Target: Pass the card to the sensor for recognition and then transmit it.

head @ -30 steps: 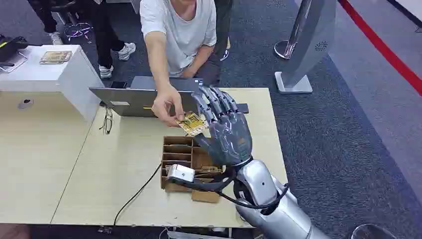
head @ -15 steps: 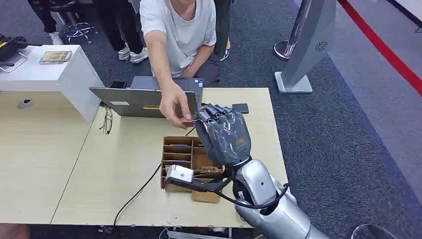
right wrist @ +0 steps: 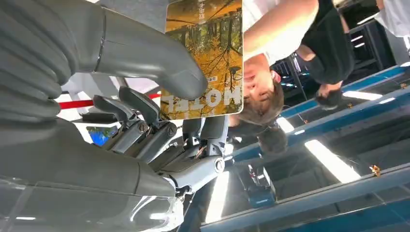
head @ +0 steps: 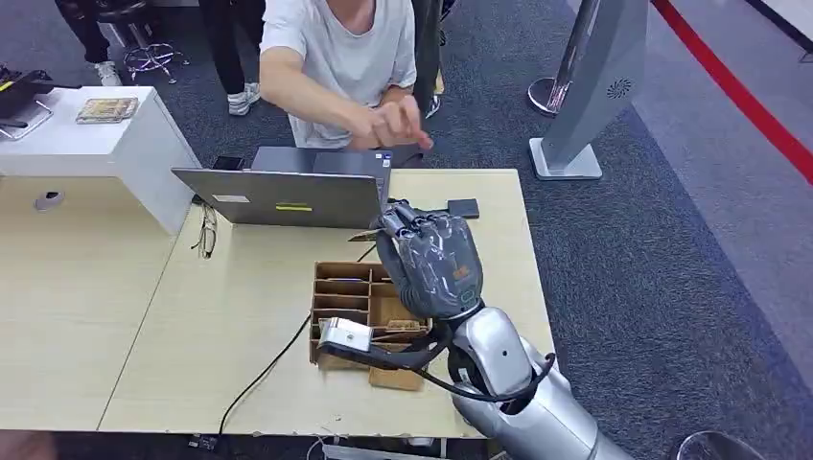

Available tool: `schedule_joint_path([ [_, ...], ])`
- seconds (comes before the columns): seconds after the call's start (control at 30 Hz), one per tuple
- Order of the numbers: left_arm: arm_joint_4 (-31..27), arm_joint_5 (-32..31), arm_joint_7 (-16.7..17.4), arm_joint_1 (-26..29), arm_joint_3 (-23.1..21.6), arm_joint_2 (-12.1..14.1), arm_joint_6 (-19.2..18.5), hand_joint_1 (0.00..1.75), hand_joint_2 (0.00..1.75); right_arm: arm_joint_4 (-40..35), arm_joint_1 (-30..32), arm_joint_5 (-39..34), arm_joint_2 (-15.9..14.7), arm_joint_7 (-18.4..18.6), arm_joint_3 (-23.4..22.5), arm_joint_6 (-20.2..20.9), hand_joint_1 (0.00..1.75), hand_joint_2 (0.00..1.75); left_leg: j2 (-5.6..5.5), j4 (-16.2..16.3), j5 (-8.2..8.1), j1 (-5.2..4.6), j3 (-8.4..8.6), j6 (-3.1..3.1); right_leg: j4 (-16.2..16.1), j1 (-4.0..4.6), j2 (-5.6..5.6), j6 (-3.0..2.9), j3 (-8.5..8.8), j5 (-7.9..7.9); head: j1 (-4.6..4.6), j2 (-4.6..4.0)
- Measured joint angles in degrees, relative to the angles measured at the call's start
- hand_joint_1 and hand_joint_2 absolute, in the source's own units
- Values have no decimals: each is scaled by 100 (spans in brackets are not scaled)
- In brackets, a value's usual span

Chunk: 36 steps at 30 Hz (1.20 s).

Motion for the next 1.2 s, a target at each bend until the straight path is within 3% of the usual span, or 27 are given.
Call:
schedule_joint_path([
  [0.5, 0, -46, 4, 2, 52, -7, -20, 0, 0, 0, 0, -18, 0, -13, 0, 9, 175, 175, 0, 0, 0, 0, 0, 0, 0, 0, 0, 0, 0, 0, 0, 0],
  [0.87, 0, -592, 4, 14, 509, -166, -249, 0, 0, 0, 21, -1218, 39, -426, 2, 326, 175, 175, 0, 0, 0, 0, 1, 0, 0, 0, 0, 0, 0, 0, -2, 0],
  [0.97, 0, -664, -37, 56, 695, -227, -258, 0, 0, -20, 176, -1757, 39, -620, 2, 385, 175, 175, 0, 0, 0, 0, 0, 0, 0, 0, 0, 0, 0, 0, 0, 0],
  [1.2, -74, -852, -57, 191, 1073, -341, -323, 0, 0, -55, 562, -2280, 39, -883, -44, 337, 175, 175, 1, 0, -2, 0, 0, 0, -1, 0, 2, 1, -2, -1, 0, 0],
])
